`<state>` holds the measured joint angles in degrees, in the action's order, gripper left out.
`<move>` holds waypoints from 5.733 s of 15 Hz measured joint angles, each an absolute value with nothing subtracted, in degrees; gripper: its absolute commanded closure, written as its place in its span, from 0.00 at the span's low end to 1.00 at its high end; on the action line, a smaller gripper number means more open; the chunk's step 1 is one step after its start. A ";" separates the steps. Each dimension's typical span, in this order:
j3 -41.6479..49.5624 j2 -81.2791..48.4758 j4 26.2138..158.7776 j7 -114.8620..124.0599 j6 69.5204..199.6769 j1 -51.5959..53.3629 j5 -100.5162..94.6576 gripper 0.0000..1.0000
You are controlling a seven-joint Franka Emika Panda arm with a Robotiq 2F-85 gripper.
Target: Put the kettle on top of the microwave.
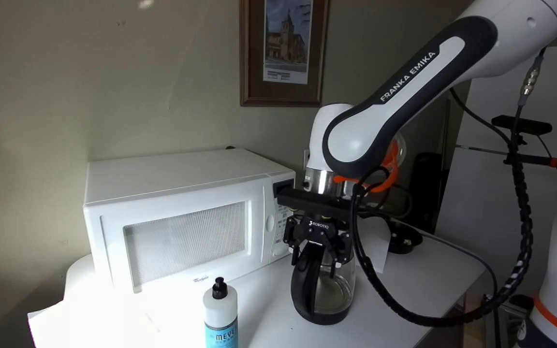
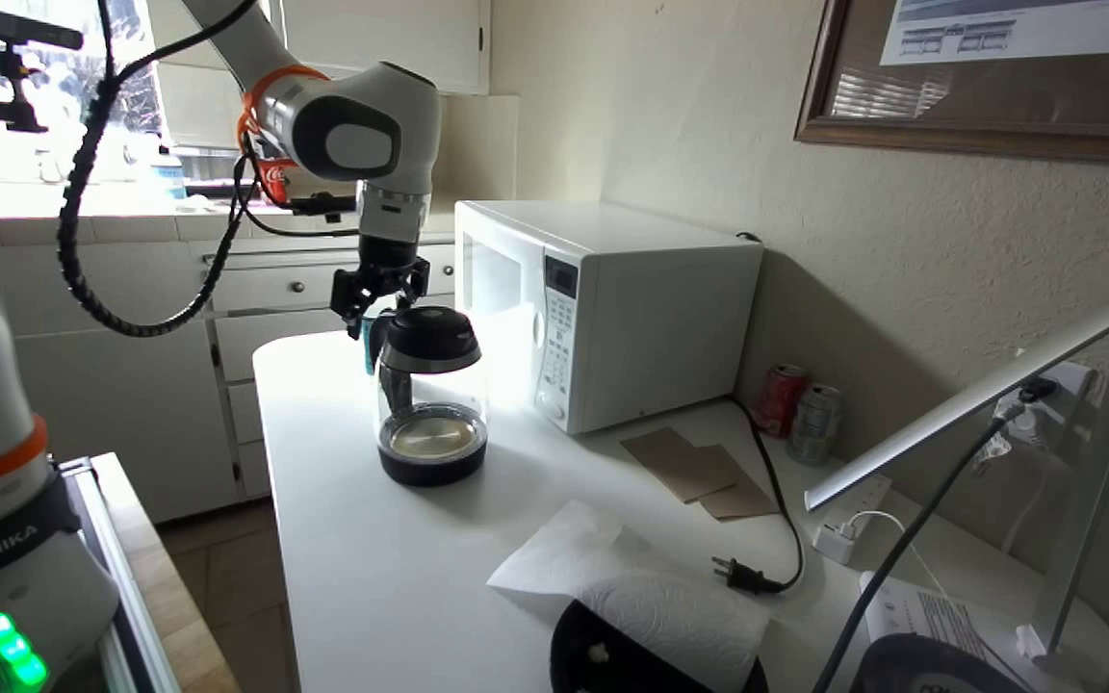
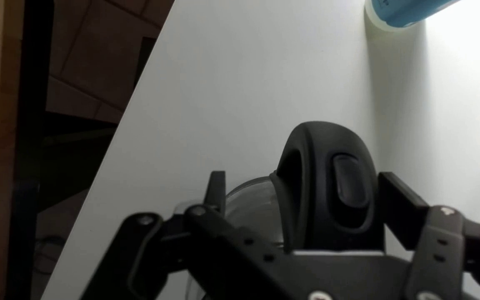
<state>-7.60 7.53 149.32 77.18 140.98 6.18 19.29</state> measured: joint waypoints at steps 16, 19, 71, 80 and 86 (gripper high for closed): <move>-7.06 7.43 149.83 82.41 140.98 4.39 14.93 0.86; -7.86 8.16 149.53 82.70 138.61 4.41 8.56 0.86; -10.23 3.54 145.44 92.73 133.94 7.01 -13.46 0.94; -10.26 8.21 144.07 90.78 126.80 6.77 -16.17 0.94; -10.24 9.46 143.95 90.69 126.08 6.28 -16.35 0.94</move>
<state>-10.24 9.46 143.95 90.69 126.08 6.28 -16.35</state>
